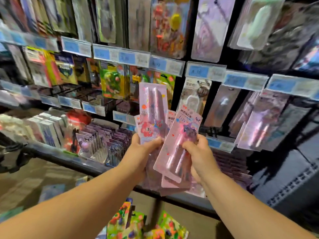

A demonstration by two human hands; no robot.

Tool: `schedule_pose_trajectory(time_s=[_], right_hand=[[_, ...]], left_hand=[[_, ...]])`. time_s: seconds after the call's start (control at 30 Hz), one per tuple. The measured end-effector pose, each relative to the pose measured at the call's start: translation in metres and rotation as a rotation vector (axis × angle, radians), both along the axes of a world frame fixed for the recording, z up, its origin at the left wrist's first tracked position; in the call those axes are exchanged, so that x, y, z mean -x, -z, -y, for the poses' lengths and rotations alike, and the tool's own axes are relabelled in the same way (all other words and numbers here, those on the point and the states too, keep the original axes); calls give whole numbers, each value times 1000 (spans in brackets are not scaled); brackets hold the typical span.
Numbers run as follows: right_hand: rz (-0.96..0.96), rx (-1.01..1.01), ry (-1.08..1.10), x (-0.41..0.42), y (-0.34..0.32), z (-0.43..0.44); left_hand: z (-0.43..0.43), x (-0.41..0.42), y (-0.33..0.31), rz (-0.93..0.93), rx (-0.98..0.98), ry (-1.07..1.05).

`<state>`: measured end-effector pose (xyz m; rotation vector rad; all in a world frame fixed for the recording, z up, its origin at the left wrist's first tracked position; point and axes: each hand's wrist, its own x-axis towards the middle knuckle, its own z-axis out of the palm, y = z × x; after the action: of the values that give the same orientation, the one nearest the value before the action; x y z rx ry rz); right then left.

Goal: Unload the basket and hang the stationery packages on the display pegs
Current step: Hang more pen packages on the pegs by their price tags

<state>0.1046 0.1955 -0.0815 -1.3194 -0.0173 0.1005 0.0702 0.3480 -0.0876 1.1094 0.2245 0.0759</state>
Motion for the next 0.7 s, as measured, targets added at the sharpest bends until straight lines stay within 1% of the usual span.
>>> schedule_pose_trajectory(time_s=[0.1, 0.2, 0.33, 0.57, 0.7], right_hand=[[-15, 17, -74, 3, -2, 4], [-18, 46, -123, 7, -1, 1], [-27, 50, -124, 9, 0, -3], [12, 112, -139, 11, 0, 2], [22, 132, -154, 13, 0, 9]], left_hand=[[2, 1, 2, 35, 32, -5], [-5, 1, 6, 39, 3, -6], [-12, 0, 8, 56, -15, -10], [-7, 4, -1, 140, -26, 104], [-1, 3, -2, 145, -44, 135]])
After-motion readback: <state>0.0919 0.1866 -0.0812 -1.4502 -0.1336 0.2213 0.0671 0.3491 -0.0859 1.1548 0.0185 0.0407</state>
